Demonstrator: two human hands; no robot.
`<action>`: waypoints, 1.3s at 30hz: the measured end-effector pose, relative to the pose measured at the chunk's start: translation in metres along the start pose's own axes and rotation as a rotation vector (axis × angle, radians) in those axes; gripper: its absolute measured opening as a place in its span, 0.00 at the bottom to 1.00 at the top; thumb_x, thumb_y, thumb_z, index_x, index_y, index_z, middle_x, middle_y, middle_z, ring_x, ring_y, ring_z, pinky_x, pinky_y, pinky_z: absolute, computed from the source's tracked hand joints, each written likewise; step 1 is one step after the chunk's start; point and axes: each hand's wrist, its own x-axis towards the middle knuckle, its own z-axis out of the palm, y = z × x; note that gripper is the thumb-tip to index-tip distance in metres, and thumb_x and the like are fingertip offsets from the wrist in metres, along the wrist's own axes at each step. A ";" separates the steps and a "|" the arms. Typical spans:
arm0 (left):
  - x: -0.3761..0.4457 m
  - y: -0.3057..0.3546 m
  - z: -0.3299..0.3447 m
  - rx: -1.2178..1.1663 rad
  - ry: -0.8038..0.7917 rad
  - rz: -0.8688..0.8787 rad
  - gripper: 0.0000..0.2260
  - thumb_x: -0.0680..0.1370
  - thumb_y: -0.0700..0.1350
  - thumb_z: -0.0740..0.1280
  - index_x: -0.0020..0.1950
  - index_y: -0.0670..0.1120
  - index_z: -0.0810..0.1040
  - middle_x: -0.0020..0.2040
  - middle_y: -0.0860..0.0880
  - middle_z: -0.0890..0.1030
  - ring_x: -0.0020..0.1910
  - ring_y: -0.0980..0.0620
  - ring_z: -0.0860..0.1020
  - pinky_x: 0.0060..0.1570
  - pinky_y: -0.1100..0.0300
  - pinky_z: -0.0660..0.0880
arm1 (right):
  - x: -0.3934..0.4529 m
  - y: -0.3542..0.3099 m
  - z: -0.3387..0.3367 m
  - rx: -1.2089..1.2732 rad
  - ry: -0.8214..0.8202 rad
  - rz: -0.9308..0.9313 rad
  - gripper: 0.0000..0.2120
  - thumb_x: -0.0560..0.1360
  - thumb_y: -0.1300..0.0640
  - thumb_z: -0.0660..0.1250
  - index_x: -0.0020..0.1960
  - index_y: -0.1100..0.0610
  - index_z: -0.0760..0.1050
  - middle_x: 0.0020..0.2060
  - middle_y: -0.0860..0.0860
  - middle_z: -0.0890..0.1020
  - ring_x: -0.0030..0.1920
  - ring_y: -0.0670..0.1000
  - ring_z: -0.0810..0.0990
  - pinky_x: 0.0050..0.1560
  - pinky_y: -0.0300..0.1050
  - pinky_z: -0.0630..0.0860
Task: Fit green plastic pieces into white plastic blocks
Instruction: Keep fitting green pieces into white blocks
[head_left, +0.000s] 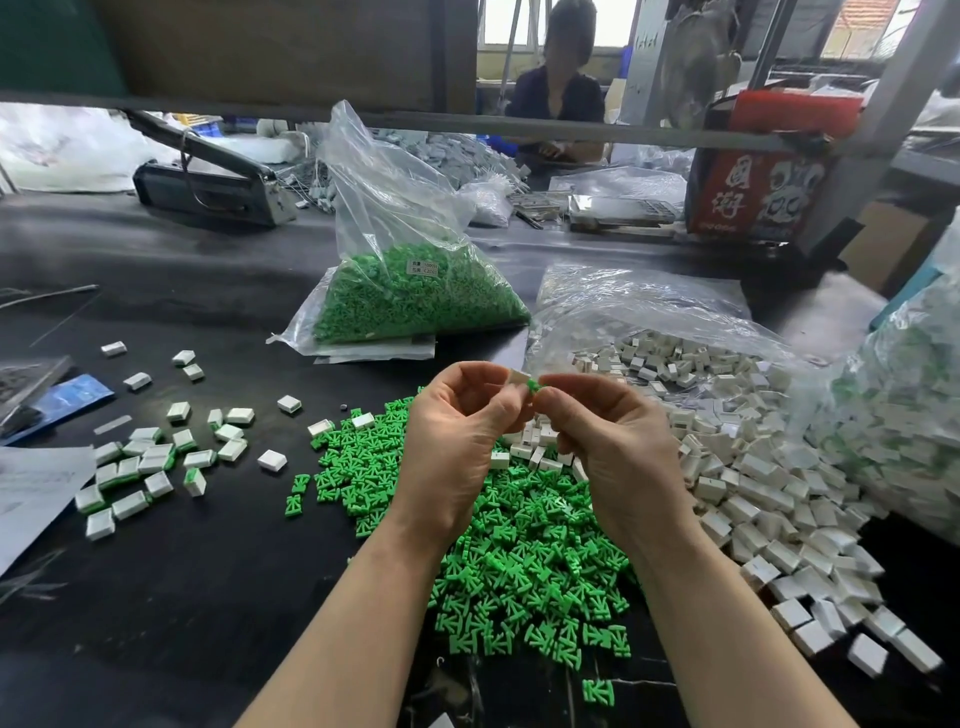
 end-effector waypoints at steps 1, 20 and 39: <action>0.000 0.001 0.000 0.001 -0.024 -0.006 0.12 0.71 0.43 0.73 0.51 0.41 0.79 0.41 0.48 0.84 0.41 0.52 0.83 0.43 0.62 0.79 | 0.000 0.000 0.000 0.004 0.021 -0.014 0.08 0.65 0.56 0.75 0.44 0.55 0.85 0.38 0.52 0.85 0.34 0.45 0.78 0.33 0.36 0.73; -0.003 0.005 -0.005 0.171 -0.127 0.045 0.07 0.71 0.45 0.75 0.49 0.49 0.86 0.44 0.45 0.86 0.43 0.51 0.83 0.45 0.62 0.79 | -0.003 -0.006 -0.003 -0.362 0.078 -0.290 0.07 0.72 0.65 0.74 0.46 0.53 0.83 0.40 0.49 0.86 0.41 0.49 0.85 0.44 0.42 0.82; 0.001 -0.002 -0.016 0.335 -0.195 -0.035 0.10 0.73 0.47 0.72 0.51 0.44 0.81 0.38 0.49 0.84 0.38 0.55 0.81 0.41 0.65 0.77 | -0.001 -0.007 -0.007 -0.442 -0.013 -0.211 0.08 0.72 0.65 0.74 0.43 0.53 0.83 0.37 0.51 0.86 0.39 0.54 0.84 0.42 0.49 0.82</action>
